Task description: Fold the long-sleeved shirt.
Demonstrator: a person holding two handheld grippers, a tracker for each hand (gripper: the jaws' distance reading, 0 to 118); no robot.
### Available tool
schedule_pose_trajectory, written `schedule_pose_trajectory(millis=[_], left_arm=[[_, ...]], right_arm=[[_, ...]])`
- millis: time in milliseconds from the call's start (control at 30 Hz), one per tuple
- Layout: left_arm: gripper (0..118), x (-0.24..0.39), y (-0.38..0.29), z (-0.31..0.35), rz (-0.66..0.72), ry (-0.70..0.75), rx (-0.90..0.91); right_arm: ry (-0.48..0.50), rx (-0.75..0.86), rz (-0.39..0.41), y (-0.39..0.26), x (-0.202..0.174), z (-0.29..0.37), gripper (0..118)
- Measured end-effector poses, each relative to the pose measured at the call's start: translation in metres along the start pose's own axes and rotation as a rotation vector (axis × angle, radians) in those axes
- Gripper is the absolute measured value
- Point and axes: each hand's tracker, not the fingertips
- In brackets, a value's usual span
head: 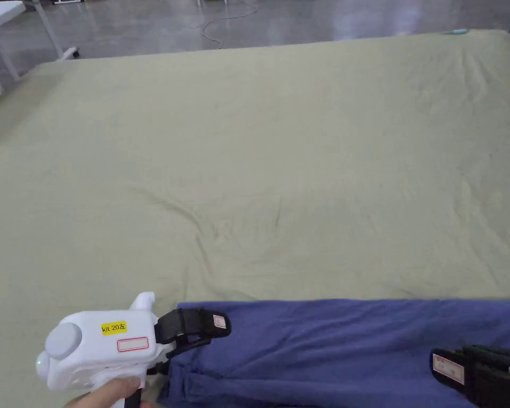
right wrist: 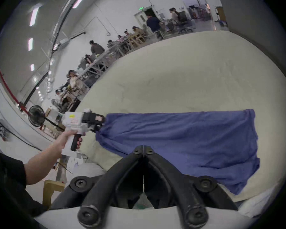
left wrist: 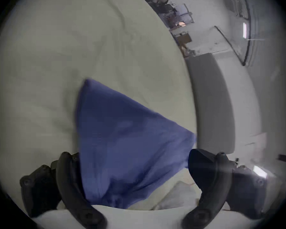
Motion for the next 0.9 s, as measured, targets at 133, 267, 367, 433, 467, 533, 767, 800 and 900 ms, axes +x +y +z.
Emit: schedule_pose_trajectory(millis=[133, 267, 367, 433, 467, 533, 767, 800, 900], left_arm=[[98, 0.003, 0.001, -0.034, -0.011, 0.022, -0.058], [29, 0.0, 0.012, -0.036, -0.014, 0.005, -0.064], [4, -0.011, 0.006, -0.024, -0.067, 0.18, -0.043], [4, -0.023, 0.003, -0.024, 0.128, -0.047, -0.049], [4, -0.045, 0.015, -0.024, 0.089, 0.001, -0.019], [4, -0.039, 0.014, -0.025, 0.039, 0.021, -0.022], [4, -0.014, 0.008, -0.007, -0.023, 0.057, -0.011], [4, -0.012, 0.008, -0.004, -0.03, 0.061, -0.013], [4, -0.007, 0.008, 0.002, -0.037, 0.056, -0.024]], right_arm=[[0.051, -0.001, -0.001, 0.01, -0.012, -0.013, 0], [0.037, 0.004, -0.016, 0.015, -0.014, -0.021, 0], [0.023, -0.01, -0.034, 0.013, -0.015, -0.027, 0], [0.016, -0.018, -0.04, 0.011, -0.016, -0.03, 0], [0.017, -0.024, -0.046, 0.01, -0.015, -0.03, 0], [0.008, -0.032, -0.055, 0.009, -0.014, -0.03, 0], [-0.022, -0.03, -0.07, 0.005, -0.016, -0.021, 0], [-0.029, -0.03, -0.069, 0.005, -0.017, -0.02, 0], [-0.037, -0.027, -0.07, 0.005, -0.021, -0.017, 0]])
